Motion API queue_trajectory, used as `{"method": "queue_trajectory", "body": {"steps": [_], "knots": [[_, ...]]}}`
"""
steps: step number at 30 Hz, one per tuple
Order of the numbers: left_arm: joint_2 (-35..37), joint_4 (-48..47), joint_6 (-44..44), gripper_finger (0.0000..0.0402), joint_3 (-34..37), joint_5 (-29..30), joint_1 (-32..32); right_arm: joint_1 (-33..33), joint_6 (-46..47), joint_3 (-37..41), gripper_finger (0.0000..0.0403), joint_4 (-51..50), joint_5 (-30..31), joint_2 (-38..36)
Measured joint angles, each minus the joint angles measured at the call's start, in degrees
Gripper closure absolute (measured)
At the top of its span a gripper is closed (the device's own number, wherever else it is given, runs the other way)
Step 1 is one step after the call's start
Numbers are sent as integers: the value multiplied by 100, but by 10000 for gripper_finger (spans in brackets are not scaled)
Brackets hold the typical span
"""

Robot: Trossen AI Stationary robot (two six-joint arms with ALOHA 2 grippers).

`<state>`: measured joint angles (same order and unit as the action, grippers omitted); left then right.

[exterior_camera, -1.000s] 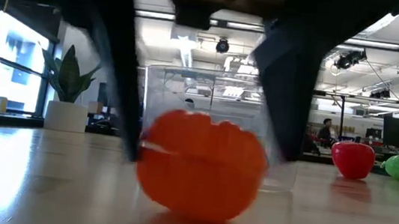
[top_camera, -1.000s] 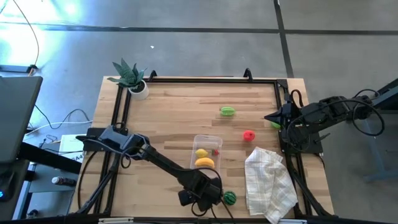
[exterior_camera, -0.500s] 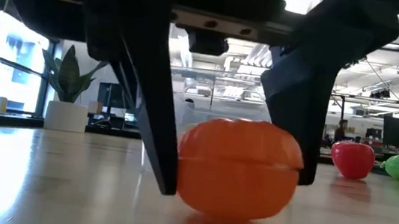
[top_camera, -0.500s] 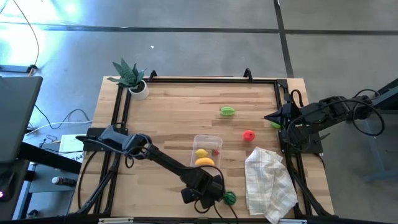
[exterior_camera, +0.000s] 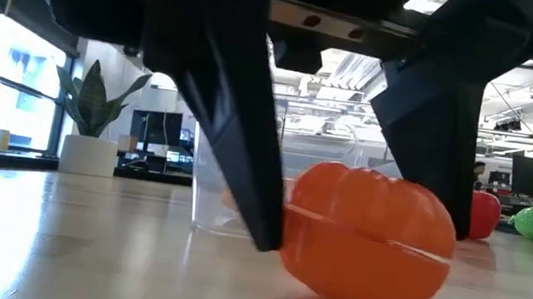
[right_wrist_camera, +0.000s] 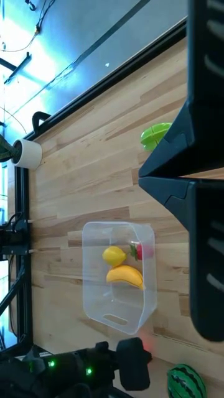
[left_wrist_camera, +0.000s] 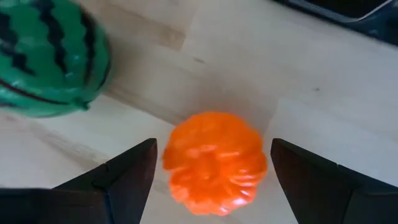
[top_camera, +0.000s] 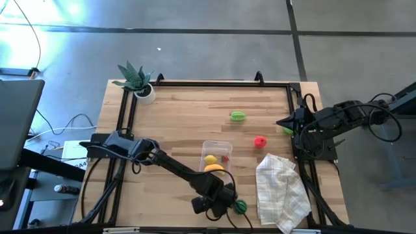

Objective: Pick and placing Produce into tupperware
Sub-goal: Put the pumpkin into the transparent bin

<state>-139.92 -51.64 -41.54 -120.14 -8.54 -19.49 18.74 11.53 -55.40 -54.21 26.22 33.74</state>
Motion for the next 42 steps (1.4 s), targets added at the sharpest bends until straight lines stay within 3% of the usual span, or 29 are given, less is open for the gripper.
{"method": "queue_trajectory", "body": {"steps": [25, 37, 42], "knots": [[-254, 89, 152, 97, -9, -162, 4, -1, 0, -1, 403, -1, 0, 0], [-258, 27, 153, 167, -7, -151, 34, -1, 0, -2, 403, 0, 0, 0], [-260, 31, 157, 158, -4, -148, 35, -2, 0, 0, 403, -1, -2, 0]]}}
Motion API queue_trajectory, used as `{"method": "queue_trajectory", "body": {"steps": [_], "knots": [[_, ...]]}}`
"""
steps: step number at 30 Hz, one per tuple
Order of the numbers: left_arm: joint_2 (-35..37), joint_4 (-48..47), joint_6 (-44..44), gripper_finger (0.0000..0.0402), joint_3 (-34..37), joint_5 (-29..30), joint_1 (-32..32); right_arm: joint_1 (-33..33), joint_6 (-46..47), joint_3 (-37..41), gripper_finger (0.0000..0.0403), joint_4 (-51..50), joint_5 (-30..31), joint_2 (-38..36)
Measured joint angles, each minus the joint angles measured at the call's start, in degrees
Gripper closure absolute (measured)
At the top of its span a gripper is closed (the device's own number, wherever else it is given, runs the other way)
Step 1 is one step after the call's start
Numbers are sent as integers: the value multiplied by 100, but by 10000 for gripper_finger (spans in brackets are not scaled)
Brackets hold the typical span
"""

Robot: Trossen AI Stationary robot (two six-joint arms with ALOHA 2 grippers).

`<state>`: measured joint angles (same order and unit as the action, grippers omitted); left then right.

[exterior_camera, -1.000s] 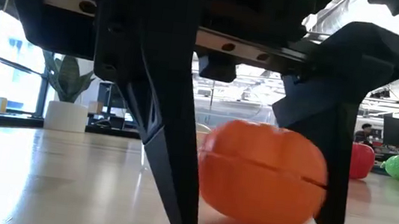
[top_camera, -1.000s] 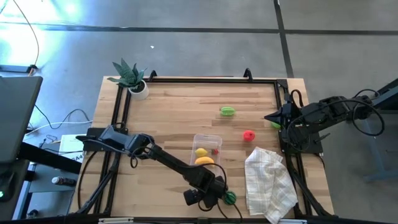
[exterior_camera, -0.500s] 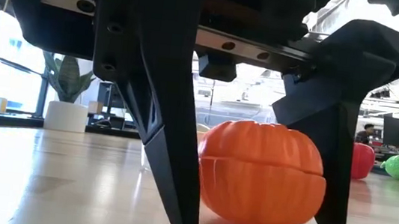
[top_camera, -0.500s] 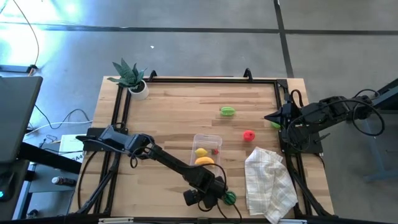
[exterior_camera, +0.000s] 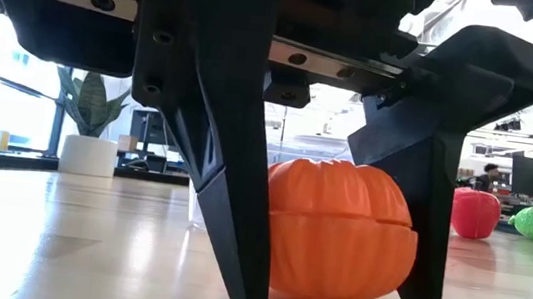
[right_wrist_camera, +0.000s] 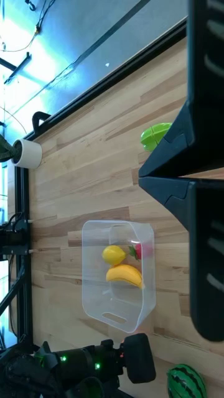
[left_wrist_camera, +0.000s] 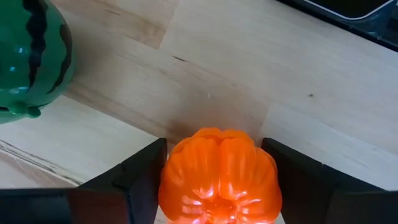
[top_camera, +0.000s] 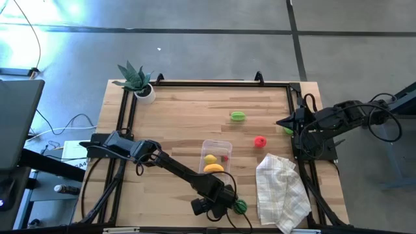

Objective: Pick and placing Produce into tupperware
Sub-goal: Put the pumpkin into the transparent bin

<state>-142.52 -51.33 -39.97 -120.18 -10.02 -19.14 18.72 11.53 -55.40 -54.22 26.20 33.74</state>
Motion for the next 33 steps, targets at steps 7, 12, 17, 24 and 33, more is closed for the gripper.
{"method": "queue_trajectory", "body": {"steps": [7, 12, 17, 24, 33], "knots": [[-4, 24, -2, 142, 2, 0, 0, 1, 0, -1, 403, 2, 2, 0], [-4, 15, -2, 173, 2, 8, 0, 2, 0, 0, 403, 2, 1, 0], [-4, 15, -2, 167, 2, -4, 0, 1, 0, -1, 403, 1, 1, 0], [-9, 15, 2, 146, 2, -4, 0, 2, 0, 0, 403, 0, 2, 0], [-11, 9, 1, 174, 2, -155, 4, 1, 0, -1, 403, 1, 1, 0]]}}
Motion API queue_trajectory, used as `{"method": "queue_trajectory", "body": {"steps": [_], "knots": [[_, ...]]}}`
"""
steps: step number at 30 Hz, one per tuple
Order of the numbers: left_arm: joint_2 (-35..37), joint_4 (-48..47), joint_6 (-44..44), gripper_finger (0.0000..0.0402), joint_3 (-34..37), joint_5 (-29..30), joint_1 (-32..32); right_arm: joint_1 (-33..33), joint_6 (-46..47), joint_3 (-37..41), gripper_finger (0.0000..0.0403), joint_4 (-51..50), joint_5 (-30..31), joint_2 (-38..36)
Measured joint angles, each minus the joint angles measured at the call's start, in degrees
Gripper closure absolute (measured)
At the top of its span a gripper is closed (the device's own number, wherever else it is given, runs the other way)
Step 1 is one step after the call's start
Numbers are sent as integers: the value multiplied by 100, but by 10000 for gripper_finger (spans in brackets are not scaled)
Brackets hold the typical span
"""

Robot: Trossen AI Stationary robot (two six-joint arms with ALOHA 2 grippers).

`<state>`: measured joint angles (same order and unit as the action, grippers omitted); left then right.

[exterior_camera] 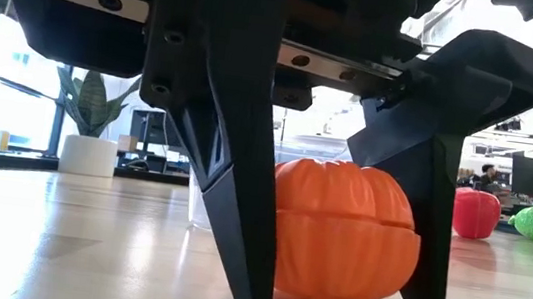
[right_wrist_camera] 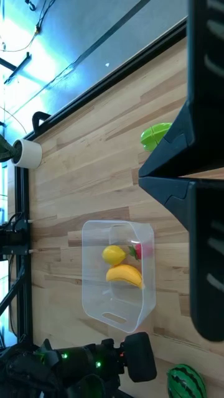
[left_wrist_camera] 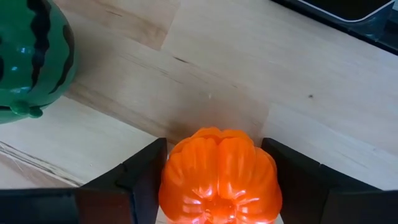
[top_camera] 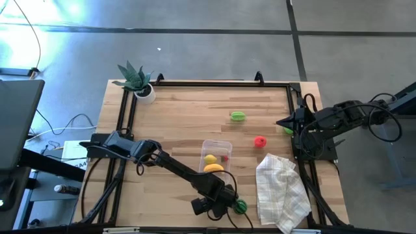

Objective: Pick and placing Produce into tupperware
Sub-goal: Put the pumpkin into the transparent bin

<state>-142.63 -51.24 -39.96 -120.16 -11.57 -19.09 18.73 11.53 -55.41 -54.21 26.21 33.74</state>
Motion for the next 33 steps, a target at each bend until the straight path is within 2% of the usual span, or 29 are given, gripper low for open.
{"method": "queue_trajectory", "body": {"steps": [5, 10, 22, 30, 33], "knots": [[-4, 6, 85, 150, 0, -4, 0, -1, 0, 1, 403, 1, 1, 0], [-4, 11, 121, 175, 0, -7, -1, -1, 0, 1, 403, 0, 1, 0], [-4, 22, 249, 163, -1, 4, -4, -1, 0, 1, 403, -1, 1, 0], [-37, -243, 290, 175, -513, 72, -4, 0, 0, 0, 403, 1, 0, 0], [-35, -669, 288, 175, -910, 165, -4, 1, 0, 1, 403, 1, -1, 0]]}}
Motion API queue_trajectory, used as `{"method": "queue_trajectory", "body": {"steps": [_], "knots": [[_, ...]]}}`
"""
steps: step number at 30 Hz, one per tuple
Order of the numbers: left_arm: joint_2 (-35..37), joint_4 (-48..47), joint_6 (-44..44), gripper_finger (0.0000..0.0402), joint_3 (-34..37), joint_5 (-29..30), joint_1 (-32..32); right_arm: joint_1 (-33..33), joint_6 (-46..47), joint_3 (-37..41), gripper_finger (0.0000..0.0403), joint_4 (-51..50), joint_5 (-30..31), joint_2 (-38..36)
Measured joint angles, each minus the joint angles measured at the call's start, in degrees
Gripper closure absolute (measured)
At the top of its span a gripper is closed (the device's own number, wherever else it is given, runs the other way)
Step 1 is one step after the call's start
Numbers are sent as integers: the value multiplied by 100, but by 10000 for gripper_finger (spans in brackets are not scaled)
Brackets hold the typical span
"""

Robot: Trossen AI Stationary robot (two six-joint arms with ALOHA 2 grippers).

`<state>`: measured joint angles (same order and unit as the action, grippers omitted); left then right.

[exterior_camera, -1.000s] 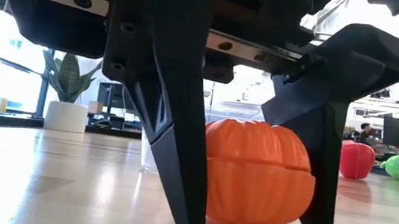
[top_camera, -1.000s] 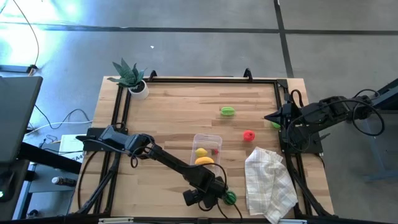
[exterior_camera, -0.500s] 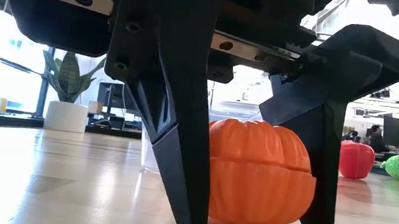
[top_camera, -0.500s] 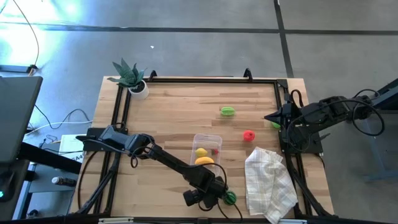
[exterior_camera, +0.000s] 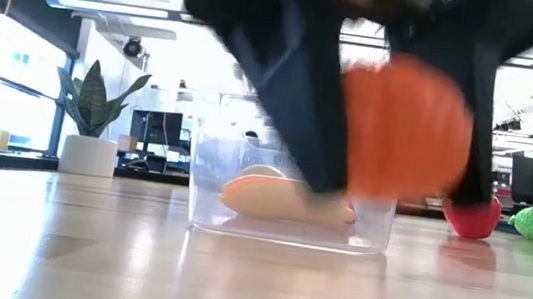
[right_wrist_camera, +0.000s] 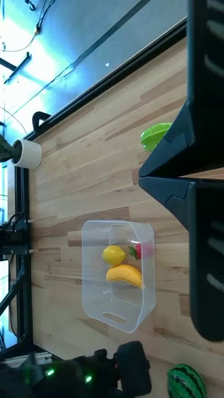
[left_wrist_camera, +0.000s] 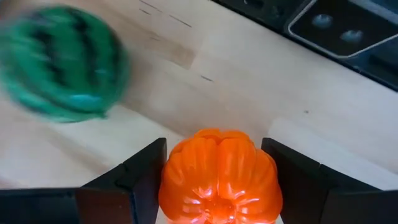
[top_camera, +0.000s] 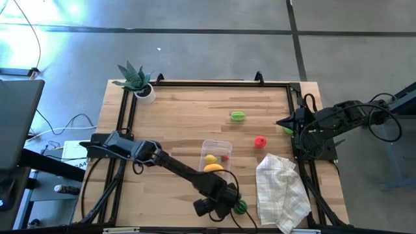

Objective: Pick and placing Produce into tupperware
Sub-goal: Put the pumpkin into the transparent bin

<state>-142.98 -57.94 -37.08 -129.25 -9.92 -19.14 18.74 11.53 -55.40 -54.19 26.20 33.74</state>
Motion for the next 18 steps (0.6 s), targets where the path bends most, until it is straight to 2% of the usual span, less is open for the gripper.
{"method": "queue_trajectory", "body": {"steps": [5, 18], "knots": [[16, -633, -28, 173, -563, 404, 2, -1, 0, 0, 403, 0, 1, 0], [628, -1207, -162, 170, -561, 1315, 284, 0, 0, 0, 403, 0, 2, 0]]}}
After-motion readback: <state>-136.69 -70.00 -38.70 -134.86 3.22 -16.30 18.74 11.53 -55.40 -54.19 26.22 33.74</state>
